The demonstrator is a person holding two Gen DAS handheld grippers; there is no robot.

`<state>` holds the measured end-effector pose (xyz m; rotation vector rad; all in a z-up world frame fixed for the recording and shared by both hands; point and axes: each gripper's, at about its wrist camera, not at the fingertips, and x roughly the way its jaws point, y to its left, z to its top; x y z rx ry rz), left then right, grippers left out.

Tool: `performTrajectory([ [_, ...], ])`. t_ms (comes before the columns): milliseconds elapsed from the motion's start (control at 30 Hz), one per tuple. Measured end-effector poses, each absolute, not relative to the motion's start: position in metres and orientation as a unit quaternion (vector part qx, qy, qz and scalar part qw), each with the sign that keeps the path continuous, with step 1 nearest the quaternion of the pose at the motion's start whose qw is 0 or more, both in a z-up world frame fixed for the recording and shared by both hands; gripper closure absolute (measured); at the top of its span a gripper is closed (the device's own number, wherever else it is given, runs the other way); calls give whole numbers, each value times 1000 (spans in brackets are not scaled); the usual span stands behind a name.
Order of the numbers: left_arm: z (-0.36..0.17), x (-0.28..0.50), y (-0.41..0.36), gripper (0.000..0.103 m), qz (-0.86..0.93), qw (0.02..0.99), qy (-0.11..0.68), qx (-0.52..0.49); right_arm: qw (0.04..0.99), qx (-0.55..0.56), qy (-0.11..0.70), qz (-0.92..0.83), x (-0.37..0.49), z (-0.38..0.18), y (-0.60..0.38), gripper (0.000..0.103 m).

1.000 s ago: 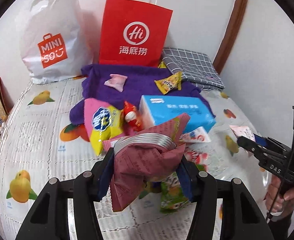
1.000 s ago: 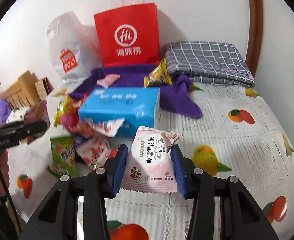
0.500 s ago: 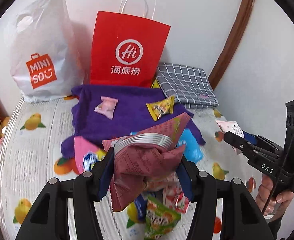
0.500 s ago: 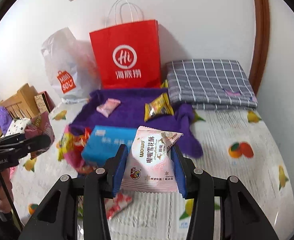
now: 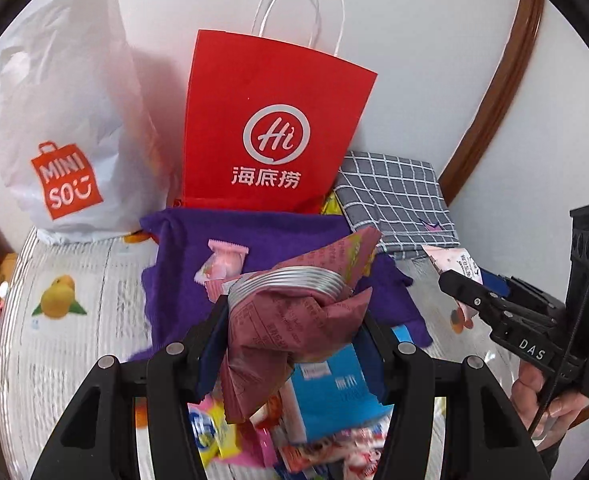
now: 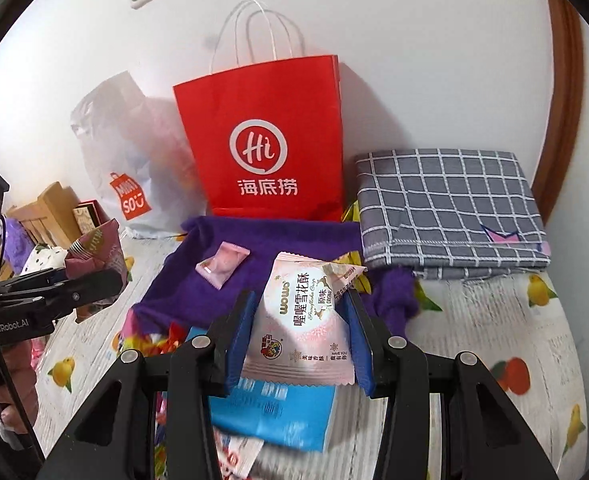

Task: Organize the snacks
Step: 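Carry both pink snacks onto the purple towel and open both grippers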

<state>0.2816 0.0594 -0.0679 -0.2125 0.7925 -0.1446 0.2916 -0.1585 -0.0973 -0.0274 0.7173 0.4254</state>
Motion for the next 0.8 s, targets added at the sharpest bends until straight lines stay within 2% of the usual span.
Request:
performTrajectory([
  [200, -79, 315, 67, 48, -67, 910, 395, -102, 913, -31, 349, 207, 325, -103, -153, 59],
  [567, -121, 341, 88, 48, -53, 895, 429, -107, 896, 2, 386, 220, 362, -162, -159, 58],
  [800, -139, 350, 101, 48, -46, 886, 446, -115, 890, -7, 407, 207, 373, -179, -162, 59],
])
